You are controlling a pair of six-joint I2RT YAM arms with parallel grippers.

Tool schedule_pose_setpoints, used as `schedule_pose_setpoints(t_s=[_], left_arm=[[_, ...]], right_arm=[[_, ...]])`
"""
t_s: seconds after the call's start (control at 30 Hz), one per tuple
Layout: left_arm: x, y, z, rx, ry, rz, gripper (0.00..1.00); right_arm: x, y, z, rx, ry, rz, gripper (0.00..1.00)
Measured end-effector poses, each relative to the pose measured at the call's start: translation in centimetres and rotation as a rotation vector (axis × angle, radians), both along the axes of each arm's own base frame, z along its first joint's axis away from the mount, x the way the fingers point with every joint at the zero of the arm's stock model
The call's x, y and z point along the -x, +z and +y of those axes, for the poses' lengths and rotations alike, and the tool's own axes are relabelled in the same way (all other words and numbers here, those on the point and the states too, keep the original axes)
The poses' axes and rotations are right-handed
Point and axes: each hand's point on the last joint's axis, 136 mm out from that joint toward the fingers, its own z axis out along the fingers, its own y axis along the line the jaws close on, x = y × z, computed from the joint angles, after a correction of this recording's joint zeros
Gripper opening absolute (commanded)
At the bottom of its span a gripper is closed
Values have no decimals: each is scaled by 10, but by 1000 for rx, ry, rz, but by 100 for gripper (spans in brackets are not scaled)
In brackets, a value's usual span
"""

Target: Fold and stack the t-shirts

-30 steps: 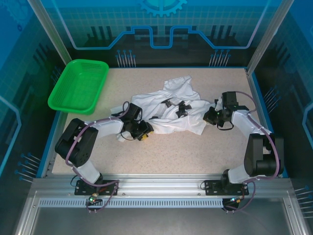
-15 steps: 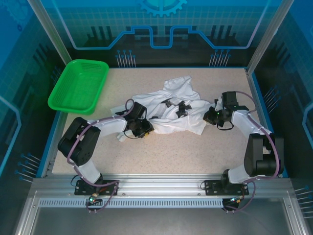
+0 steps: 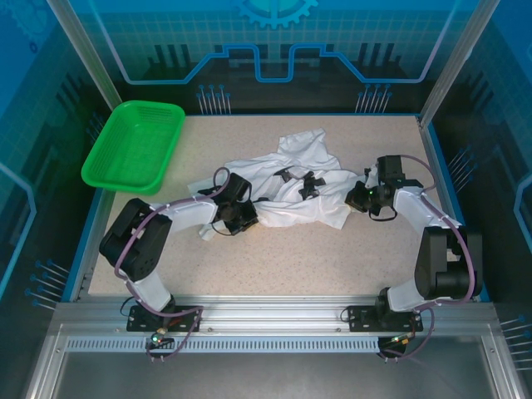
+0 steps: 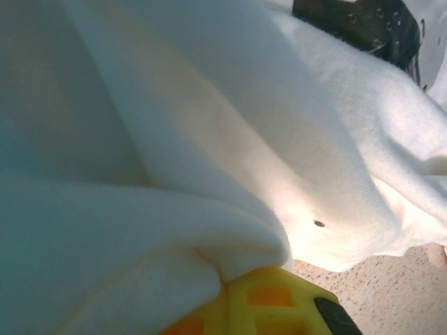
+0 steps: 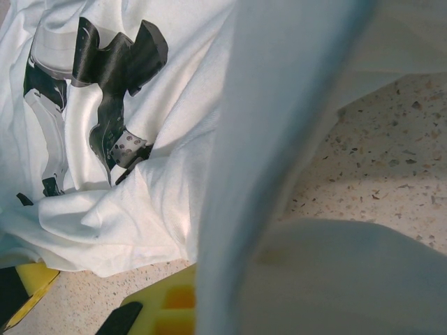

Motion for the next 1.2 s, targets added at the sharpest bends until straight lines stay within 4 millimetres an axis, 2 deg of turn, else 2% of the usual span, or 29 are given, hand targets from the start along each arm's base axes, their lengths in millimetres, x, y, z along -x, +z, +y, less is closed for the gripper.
schedule_pose_setpoints(t_s=[0.13, 0.33, 0.57, 0.7, 0.8, 1.0, 1.1, 1.2], left_arm=[[2, 20, 2, 12, 1, -29, 0], [5, 62, 8, 32, -1, -120, 0], [17, 80, 18, 10, -22, -144, 0], [28, 96, 25, -1, -59, -171, 0], [34, 121, 34, 8, -78, -234, 0], [36, 192, 63, 40, -51, -429, 0], [44, 201, 70, 39, -53, -461, 0], [54, 185, 75, 26, -56, -431, 0]], right_arm=[[0, 0, 0, 0, 0, 0, 0], [0, 3, 0, -2, 1, -7, 0], [1, 17, 1, -5, 2, -46, 0], [8, 29, 1, -3, 1, -61, 0], [16, 43, -1, 5, -3, -87, 1], [20, 82, -9, 56, -30, -157, 7], [14, 89, -14, 87, -39, -157, 5], [-6, 83, -11, 146, -13, -103, 4]])
